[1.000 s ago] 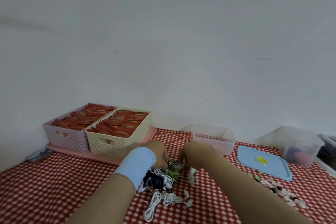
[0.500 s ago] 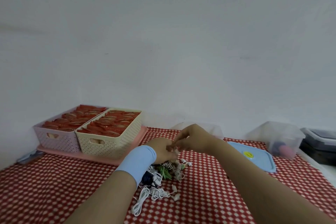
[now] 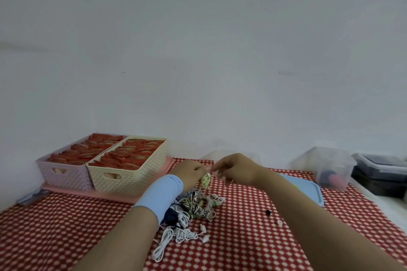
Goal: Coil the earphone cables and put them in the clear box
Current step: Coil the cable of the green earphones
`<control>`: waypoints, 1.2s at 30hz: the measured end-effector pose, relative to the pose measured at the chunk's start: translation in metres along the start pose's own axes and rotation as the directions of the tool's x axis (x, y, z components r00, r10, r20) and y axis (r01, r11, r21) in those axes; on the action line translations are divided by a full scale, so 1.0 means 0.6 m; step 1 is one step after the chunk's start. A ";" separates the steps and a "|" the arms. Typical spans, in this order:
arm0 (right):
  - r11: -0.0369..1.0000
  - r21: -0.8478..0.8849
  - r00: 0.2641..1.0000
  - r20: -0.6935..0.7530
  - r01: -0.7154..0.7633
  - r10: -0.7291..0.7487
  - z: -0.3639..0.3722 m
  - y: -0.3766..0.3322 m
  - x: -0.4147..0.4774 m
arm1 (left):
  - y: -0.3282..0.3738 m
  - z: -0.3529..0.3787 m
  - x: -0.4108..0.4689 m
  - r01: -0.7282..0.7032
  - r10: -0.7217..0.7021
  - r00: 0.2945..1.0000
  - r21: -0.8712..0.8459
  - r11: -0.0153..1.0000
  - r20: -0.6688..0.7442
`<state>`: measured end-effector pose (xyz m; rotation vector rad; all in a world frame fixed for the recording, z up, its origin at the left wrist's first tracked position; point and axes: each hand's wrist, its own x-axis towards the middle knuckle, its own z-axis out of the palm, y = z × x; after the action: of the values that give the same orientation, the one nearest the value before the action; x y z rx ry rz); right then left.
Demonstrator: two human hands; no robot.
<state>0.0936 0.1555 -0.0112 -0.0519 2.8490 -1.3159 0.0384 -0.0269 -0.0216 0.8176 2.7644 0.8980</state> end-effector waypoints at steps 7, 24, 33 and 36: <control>0.988 0.154 0.997 0.083 -0.018 0.005 0.025 -0.032 0.011 | -0.012 -0.016 -0.015 0.038 -0.047 0.998 -0.193 0.981 -0.041; 0.994 0.084 0.998 0.010 -0.069 0.068 -0.031 -0.003 -0.061 | 0.082 0.032 -0.035 -0.136 0.148 0.985 -0.134 0.982 0.084; 0.974 0.077 0.976 0.060 -0.213 0.208 -0.074 0.117 -0.154 | 0.130 0.140 -0.024 -0.157 0.123 0.947 0.094 0.983 0.296; 0.973 0.009 0.973 0.037 -0.230 0.230 -0.079 0.145 -0.165 | 0.140 0.151 -0.021 -0.141 -0.001 0.891 0.280 0.949 0.453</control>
<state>0.1895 0.2513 -0.0477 0.2454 2.7158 -1.2719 0.1123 0.0698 -0.0479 1.0268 2.4924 0.2317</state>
